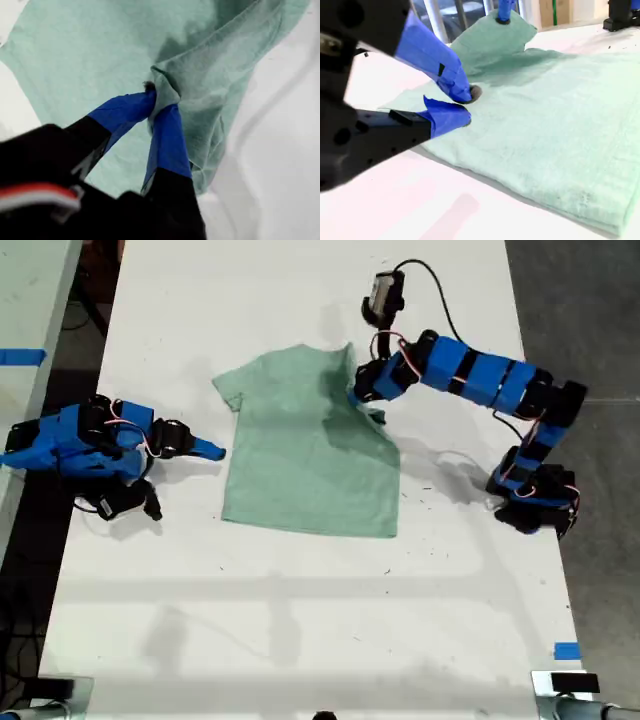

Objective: Fold t shirt

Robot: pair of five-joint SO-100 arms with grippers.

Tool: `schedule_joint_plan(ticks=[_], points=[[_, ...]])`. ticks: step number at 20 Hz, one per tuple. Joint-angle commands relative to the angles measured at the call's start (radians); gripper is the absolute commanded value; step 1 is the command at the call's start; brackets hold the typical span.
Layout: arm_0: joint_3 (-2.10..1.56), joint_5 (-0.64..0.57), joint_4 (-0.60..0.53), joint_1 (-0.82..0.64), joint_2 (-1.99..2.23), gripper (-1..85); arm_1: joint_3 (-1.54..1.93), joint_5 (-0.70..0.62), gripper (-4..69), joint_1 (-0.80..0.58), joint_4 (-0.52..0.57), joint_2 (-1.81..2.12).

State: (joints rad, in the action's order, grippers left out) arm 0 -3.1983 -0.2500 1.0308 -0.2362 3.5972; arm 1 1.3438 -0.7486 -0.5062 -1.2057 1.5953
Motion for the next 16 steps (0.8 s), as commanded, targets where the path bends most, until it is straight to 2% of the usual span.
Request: schedule_joint_plan(ticks=[1, 3, 4, 6, 7, 9, 12, 16], points=[[-0.008, -0.005, 0.002, 0.017, 0.008, 2.9, -0.066, 0.028, 1.7, 0.089, 0.084, -0.034], [-0.008, -0.005, 0.002, 0.017, 0.008, 2.9, -0.074, 0.028, 3.9, 0.133, 0.133, -0.089], [-0.008, -0.005, 0.002, 0.017, 0.008, 2.9, -0.095, 0.018, 15.4, 0.147, 0.133, -0.101], [-0.008, -0.005, 0.002, 0.017, 0.008, 2.9, -0.132, 0.023, 19.2, 0.127, 0.048, -0.063], [-0.008, -0.005, 0.002, 0.017, 0.008, 2.9, -0.12, 0.023, 18.8, 0.098, 0.008, -0.008], [-0.008, -0.005, 0.002, 0.017, 0.008, 2.9, -0.023, 0.026, 0.5, 0.043, -0.06, 0.163], [-0.008, -0.005, 0.002, 0.017, 0.008, 2.9, 0.314, 0.069, 0.6, 0.041, -0.083, 0.546], [-0.008, -0.005, 0.002, 0.017, 0.008, 2.9, 0.969, 0.224, 0.6, 0.172, -0.012, 1.094]])
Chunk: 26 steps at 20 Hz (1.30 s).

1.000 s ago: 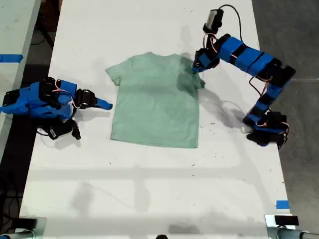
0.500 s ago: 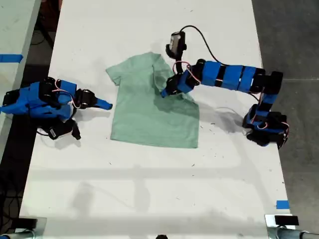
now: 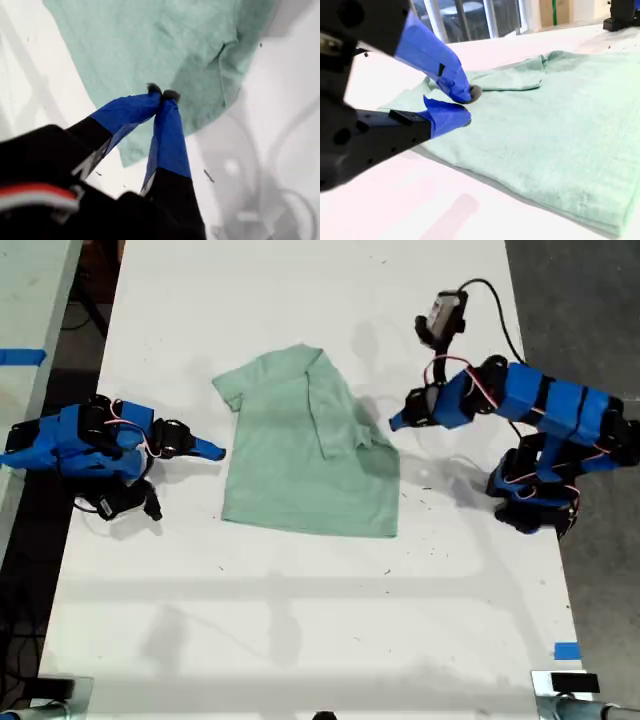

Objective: Fold t shirt

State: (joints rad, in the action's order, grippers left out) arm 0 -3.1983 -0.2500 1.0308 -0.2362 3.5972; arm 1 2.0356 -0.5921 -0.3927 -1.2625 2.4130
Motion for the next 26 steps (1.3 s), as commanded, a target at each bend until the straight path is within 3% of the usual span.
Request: schedule_joint_plan(ticks=[1, 3, 5, 26], points=[[-0.008, -0.005, 0.002, 0.017, 0.008, 2.9, 0.426, 0.094, 0.6, 0.081, 0.069, 0.394], [-0.008, -0.005, 0.002, 0.017, 0.008, 2.9, 0.709, 0.115, 1.5, 0.112, 0.115, 0.69], [-0.008, -0.005, 0.002, 0.017, 0.008, 2.9, 0.994, 0.12, 2.2, 0.127, 0.037, 1.109], [-0.008, -0.003, 0.002, 0.015, 0.008, 3.0, 1.048, 0.213, 2.2, 0.086, 0.017, 1.098]])
